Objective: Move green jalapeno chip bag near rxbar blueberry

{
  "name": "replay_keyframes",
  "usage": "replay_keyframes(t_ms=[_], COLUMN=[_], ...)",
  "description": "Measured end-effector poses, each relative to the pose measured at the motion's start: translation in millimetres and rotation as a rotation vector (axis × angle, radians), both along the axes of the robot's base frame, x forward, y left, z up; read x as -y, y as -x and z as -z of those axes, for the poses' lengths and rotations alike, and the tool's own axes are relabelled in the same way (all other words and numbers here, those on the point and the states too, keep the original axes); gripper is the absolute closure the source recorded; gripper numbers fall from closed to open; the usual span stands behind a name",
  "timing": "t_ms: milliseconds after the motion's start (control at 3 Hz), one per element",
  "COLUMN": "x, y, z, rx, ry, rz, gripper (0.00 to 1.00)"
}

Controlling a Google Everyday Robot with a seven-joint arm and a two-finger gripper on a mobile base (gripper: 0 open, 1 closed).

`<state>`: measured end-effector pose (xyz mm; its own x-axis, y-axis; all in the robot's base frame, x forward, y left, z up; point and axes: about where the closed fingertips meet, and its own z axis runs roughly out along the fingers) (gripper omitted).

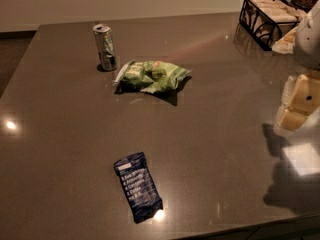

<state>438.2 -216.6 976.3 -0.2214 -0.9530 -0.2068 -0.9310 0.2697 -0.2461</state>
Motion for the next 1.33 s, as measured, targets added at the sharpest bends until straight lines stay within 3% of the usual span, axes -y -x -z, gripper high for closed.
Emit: replay_keyframes(t_ms=[333,667,1333], x=[0.0,-16.8,-81.4], y=[0.0,-25.8,-92.6], z=[0.0,6.0,37.7], rx=[0.000,-0.013,-0.023], ry=[0.000,-0.031,-0.178], rz=[0.000,-0.022,-0.095], gripper=[0.00,0.00,0.00])
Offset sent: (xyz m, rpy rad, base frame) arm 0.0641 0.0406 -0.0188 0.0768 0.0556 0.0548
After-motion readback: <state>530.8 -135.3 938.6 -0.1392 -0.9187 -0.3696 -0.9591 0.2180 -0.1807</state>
